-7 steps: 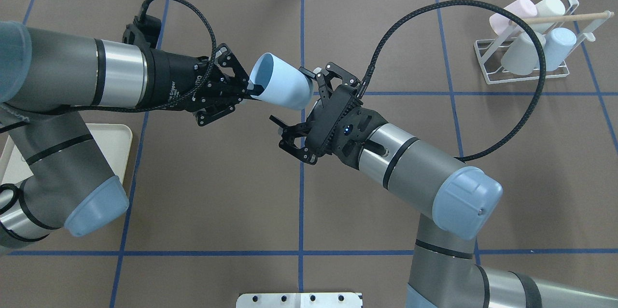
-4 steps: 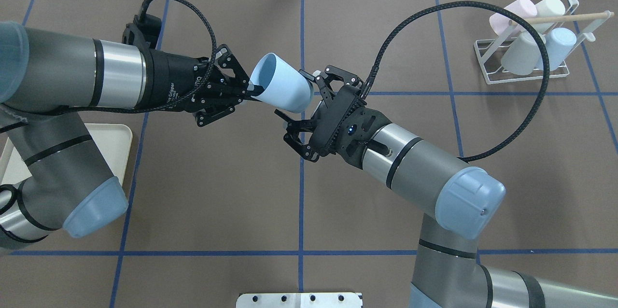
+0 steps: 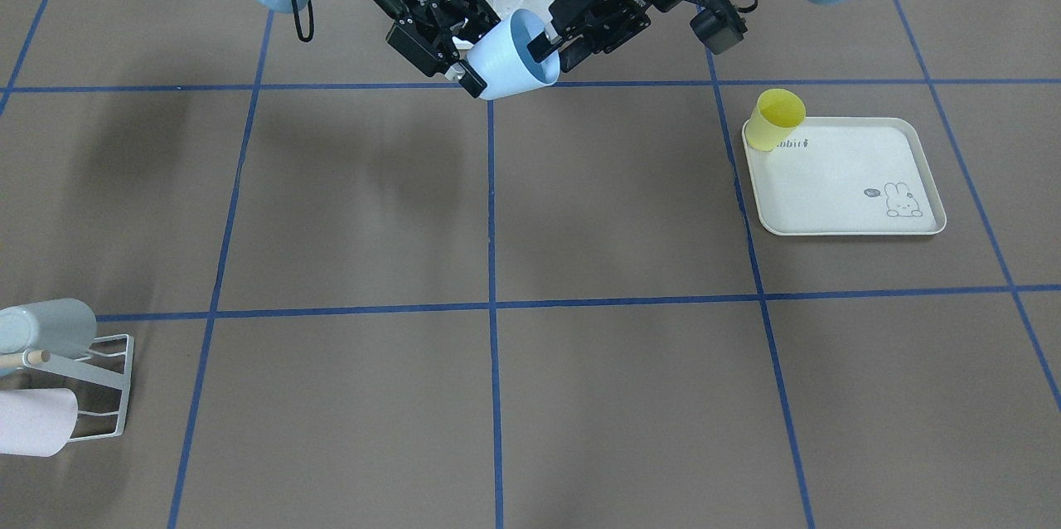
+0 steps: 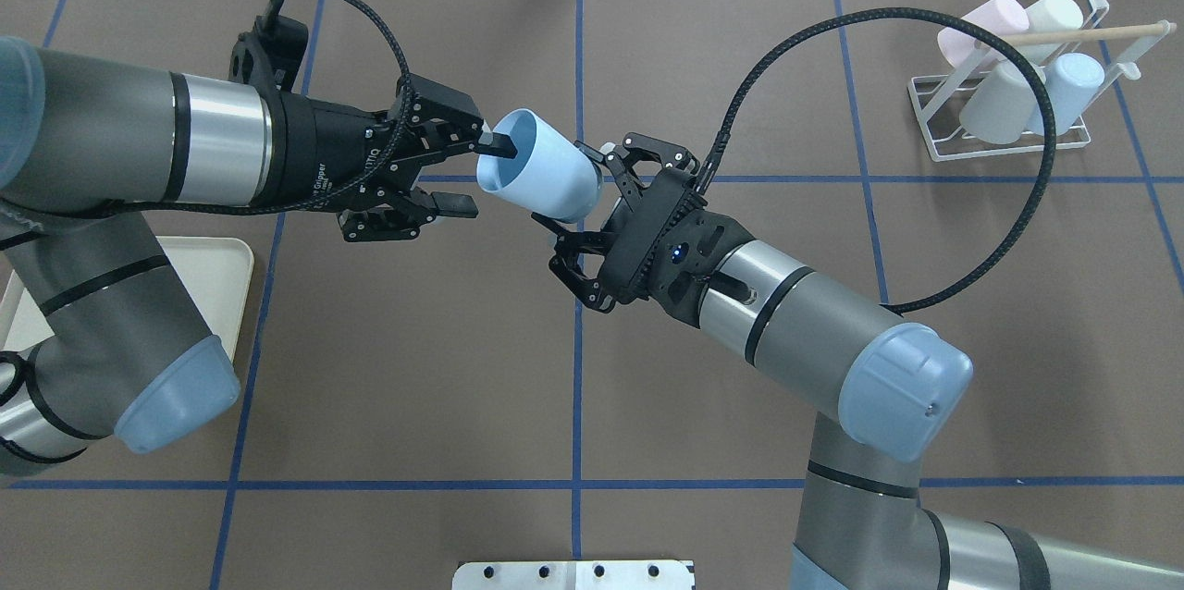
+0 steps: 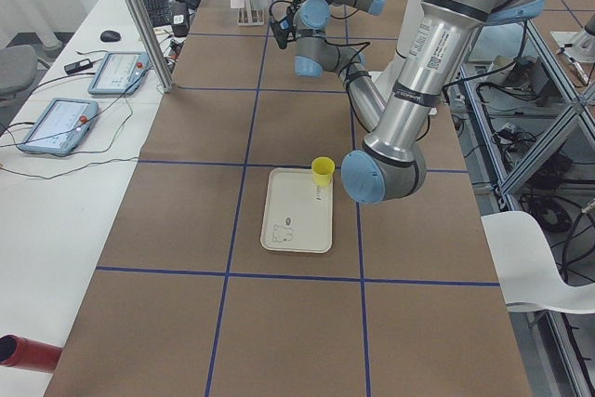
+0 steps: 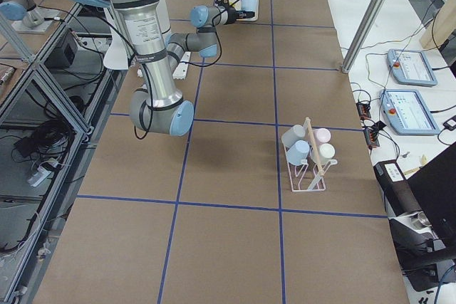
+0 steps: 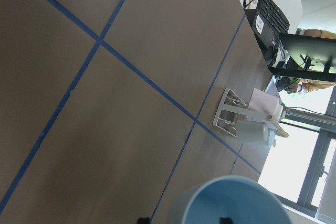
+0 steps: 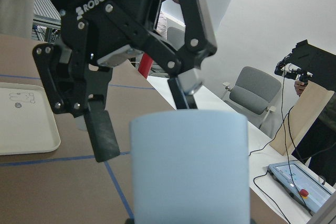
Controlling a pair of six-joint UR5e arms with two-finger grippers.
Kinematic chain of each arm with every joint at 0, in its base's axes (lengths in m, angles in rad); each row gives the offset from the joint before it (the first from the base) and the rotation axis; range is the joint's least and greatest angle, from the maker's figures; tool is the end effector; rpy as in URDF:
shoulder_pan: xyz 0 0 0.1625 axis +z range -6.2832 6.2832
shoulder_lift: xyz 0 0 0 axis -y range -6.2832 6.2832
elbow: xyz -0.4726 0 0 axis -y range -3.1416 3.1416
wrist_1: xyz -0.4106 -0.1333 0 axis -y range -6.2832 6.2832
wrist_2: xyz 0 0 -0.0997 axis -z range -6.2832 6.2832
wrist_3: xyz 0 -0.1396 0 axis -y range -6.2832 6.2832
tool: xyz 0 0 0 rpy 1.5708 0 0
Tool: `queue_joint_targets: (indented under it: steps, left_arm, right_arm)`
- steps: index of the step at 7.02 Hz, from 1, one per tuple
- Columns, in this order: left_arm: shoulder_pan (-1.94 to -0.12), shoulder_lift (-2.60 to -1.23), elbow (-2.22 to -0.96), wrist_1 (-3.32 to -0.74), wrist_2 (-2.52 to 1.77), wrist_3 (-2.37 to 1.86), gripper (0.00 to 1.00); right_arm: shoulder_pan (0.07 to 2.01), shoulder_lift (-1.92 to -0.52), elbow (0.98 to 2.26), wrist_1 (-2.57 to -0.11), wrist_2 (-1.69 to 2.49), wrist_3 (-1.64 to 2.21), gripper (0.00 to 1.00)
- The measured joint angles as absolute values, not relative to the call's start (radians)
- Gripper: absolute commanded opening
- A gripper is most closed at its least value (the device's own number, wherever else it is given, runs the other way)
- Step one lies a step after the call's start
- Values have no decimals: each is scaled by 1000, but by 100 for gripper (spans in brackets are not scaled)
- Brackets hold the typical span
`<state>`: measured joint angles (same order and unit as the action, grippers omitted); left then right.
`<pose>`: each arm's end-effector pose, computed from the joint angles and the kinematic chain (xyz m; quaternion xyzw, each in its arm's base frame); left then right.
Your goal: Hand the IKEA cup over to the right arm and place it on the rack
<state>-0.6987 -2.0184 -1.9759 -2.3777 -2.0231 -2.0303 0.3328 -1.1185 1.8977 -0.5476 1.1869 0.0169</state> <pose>0.4060 -0.4354 0.1689 -0.0645 0.7319 -0.2216 0.6411 -0.5081 -0.3720 0.1723 0.6926 -0.3560 -0.2268 0.5850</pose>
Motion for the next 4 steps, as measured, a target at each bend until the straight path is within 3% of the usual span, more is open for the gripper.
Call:
queue_joint_targets:
  steps: [2,4]
  left_arm:
    - [-728,-1988,-1982,-2378,-2050,-1962,100]
    - [-784,-1887,-2003,-2378,-2109,-1798,100]
  right_arm:
    - [336,-1147,1923,-556,1187,17,23]
    - [374,-1176,1948,-659,1186,19,5]
